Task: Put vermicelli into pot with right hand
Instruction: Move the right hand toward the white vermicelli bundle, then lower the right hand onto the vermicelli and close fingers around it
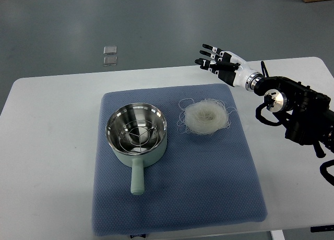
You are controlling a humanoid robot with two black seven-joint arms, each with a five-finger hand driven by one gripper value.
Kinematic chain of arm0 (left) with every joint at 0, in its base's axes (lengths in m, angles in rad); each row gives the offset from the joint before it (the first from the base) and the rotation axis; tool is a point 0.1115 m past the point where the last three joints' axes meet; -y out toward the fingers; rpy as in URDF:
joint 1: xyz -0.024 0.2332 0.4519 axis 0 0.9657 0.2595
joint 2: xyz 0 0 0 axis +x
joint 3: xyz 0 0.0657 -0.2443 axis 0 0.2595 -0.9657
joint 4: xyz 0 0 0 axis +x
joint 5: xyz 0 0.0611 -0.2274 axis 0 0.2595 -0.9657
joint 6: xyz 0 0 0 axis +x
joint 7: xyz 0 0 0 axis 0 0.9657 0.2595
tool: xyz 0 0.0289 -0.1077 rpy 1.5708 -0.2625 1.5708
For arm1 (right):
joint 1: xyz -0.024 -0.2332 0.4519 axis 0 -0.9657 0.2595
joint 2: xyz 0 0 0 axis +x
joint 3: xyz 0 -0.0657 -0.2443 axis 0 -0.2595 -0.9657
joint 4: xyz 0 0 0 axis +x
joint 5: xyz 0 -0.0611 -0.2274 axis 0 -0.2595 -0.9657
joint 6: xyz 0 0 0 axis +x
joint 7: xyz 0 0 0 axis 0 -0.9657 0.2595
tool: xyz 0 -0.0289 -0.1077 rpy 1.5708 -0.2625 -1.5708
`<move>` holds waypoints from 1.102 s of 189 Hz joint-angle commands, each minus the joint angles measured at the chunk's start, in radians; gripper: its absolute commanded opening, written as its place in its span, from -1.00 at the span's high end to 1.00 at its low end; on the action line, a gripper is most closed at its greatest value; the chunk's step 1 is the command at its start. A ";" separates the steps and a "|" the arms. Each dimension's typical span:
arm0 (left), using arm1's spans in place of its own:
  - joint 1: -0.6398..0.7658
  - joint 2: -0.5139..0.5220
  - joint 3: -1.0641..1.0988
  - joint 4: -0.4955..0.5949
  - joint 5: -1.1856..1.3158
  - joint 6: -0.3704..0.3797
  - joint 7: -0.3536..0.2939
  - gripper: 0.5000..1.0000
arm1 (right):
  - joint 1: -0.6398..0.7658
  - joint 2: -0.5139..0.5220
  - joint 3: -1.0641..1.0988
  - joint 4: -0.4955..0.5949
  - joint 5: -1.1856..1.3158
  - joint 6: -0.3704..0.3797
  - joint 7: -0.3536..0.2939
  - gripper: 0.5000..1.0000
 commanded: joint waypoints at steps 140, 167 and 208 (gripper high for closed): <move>0.000 0.000 0.001 -0.003 0.000 -0.001 0.000 -1.00 | 0.043 -0.027 -0.021 0.010 -0.616 0.035 0.244 -0.75; 0.000 0.000 0.001 -0.003 0.000 -0.001 0.000 -1.00 | 0.068 -0.085 -0.021 0.068 -0.896 0.079 0.315 -0.75; 0.000 0.000 0.001 -0.003 0.000 -0.001 0.000 -1.00 | 0.134 -0.236 -0.113 0.286 -1.146 0.109 0.359 -0.74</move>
